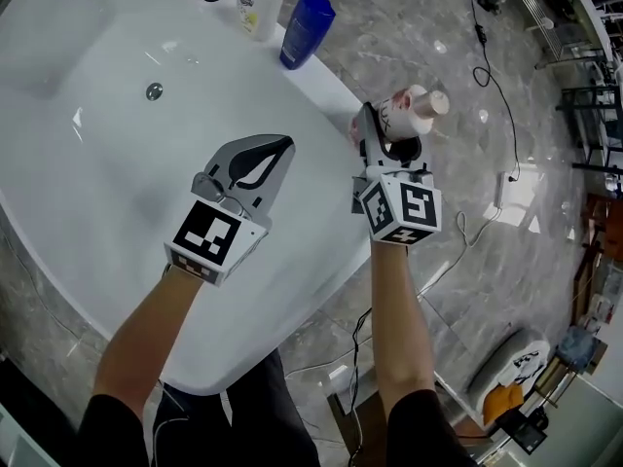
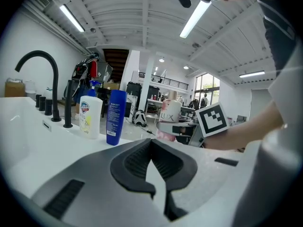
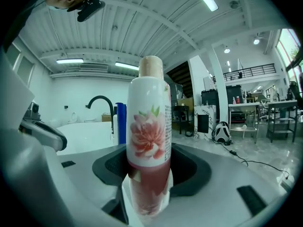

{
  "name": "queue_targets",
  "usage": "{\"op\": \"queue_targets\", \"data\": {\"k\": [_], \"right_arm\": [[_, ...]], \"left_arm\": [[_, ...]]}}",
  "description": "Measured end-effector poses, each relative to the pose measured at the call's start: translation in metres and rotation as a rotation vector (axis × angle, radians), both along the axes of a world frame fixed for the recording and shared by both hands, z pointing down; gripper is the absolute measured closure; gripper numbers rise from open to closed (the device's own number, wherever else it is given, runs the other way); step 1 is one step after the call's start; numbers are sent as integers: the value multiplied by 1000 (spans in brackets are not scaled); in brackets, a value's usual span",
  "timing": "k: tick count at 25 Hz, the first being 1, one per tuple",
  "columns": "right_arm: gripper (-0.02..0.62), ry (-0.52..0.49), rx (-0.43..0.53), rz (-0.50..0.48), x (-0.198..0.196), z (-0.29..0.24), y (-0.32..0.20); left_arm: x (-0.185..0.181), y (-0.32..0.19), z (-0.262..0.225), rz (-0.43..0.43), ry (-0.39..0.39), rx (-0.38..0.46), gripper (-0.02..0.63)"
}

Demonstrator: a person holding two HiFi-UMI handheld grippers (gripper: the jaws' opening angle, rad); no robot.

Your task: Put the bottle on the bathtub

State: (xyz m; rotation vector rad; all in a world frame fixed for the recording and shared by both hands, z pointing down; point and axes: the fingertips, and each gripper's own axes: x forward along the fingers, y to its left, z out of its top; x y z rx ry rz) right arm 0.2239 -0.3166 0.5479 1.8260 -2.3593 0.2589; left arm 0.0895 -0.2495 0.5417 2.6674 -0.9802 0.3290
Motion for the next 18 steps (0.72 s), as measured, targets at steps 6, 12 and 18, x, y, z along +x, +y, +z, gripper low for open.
{"op": "queue_targets", "data": {"k": [6, 12, 18], "right_arm": [[347, 34, 26, -21, -3, 2, 0], [345, 70, -20, -22, -5, 6, 9], [345, 57, -70, 25, -3, -3, 47]], "left_arm": [[-1, -1, 8, -23, 12, -13, 598], [-3, 6, -1, -15, 11, -10, 598], [-11, 22, -31, -6, 14, -17, 598]]}}
